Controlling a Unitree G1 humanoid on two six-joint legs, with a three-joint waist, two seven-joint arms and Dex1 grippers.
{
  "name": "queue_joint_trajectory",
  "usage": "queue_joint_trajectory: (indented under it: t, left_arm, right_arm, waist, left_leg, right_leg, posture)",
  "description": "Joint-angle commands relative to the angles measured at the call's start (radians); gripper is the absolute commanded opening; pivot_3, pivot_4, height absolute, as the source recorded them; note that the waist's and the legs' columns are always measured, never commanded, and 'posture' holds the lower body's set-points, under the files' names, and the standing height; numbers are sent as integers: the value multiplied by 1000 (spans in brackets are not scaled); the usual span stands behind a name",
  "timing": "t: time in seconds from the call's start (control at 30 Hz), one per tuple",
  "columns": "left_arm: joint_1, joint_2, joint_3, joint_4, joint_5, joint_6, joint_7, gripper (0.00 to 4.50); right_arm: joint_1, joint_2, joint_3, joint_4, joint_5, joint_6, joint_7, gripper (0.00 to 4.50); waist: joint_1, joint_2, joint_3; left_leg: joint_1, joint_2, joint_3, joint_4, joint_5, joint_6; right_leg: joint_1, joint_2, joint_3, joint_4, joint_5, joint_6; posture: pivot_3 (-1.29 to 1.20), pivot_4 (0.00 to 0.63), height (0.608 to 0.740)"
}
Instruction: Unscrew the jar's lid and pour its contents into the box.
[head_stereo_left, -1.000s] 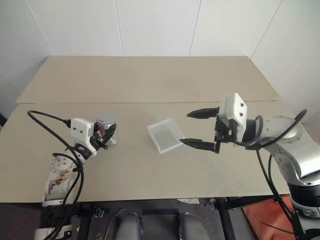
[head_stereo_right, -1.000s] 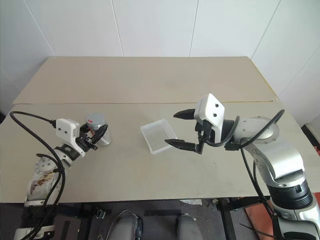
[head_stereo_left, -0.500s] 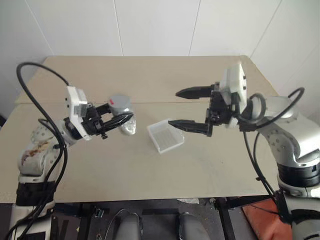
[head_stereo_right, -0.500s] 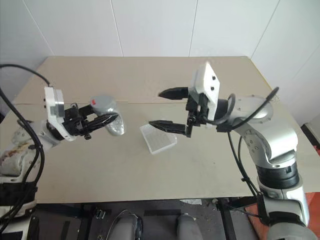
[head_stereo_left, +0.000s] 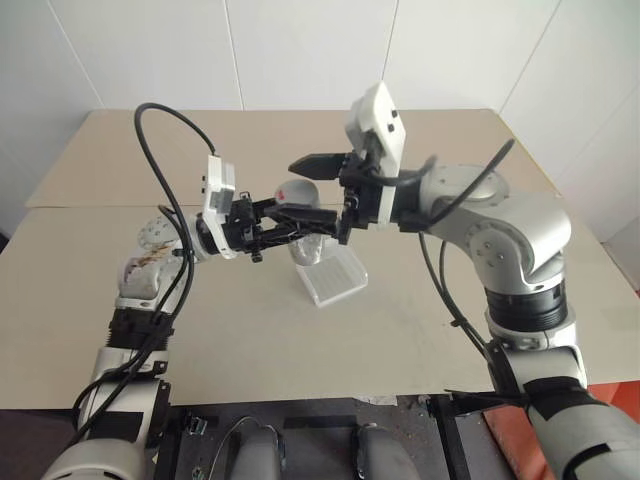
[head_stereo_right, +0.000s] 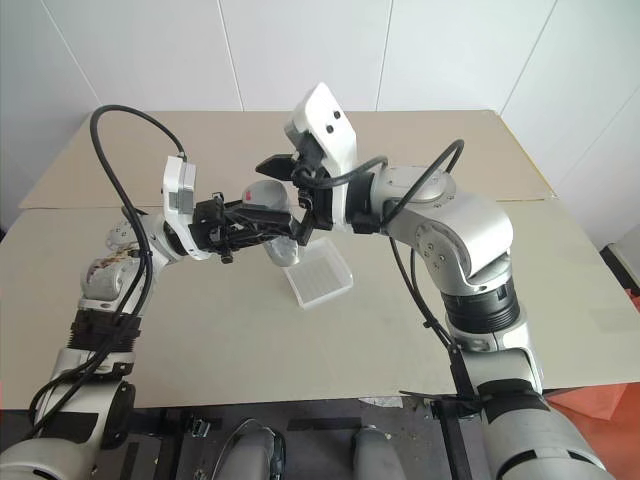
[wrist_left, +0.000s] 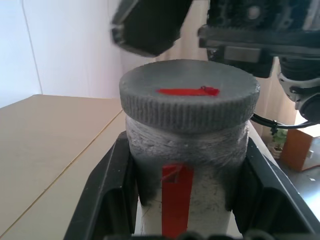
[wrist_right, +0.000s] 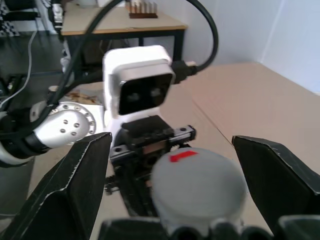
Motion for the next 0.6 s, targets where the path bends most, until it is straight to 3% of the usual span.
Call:
queue_joint_trajectory:
  t: [0.03, 0.33, 0.43, 0.53, 0.6]
  left_arm:
    - [-36, -1, 8, 3, 5, -26, -28, 2011]
    - [-43, 6, 13, 13, 24, -35, -67, 2011]
    - [-48, 9, 15, 19, 27, -37, -77, 2011]
    - [-57, 10, 16, 29, 30, -43, -88, 2011]
    - [-66, 10, 17, 40, 34, -49, -99, 2011]
  right_arm:
    - [-24, 4, -8, -8, -10, -3, -4, 4500]
    - [-21, 9, -13, 10, -21, -19, 15, 4500]
    - [-21, 8, -7, 15, -25, -20, 26, 3906]
    - [-18, 4, -3, 23, -23, -17, 46, 2856]
    - [-20, 3, -2, 32, -20, -17, 63, 2856]
  waist:
    - [0, 0, 0]
    - [-1, 0, 0]
    - [-1, 0, 0]
    - [-1, 0, 0]
    - [-1, 0, 0]
  left_leg:
    - [0, 0, 0, 0, 0, 0]
    - [0, 0, 0, 0, 0, 0]
    - [0, 0, 0, 0, 0, 0]
    - [0, 0, 0, 0, 0, 0]
    - [0, 0, 0, 0, 0, 0]
  right_leg:
    - [0, 0, 0, 0, 0, 0]
    - [0, 0, 0, 0, 0, 0]
    - [0, 0, 0, 0, 0, 0]
    - [0, 0, 0, 0, 0, 0]
    - [0, 0, 0, 0, 0, 0]
  posture:
    - [0, 150, 740]
    - [0, 150, 740]
    - [0, 150, 740]
    - [0, 150, 740]
    - [0, 150, 740]
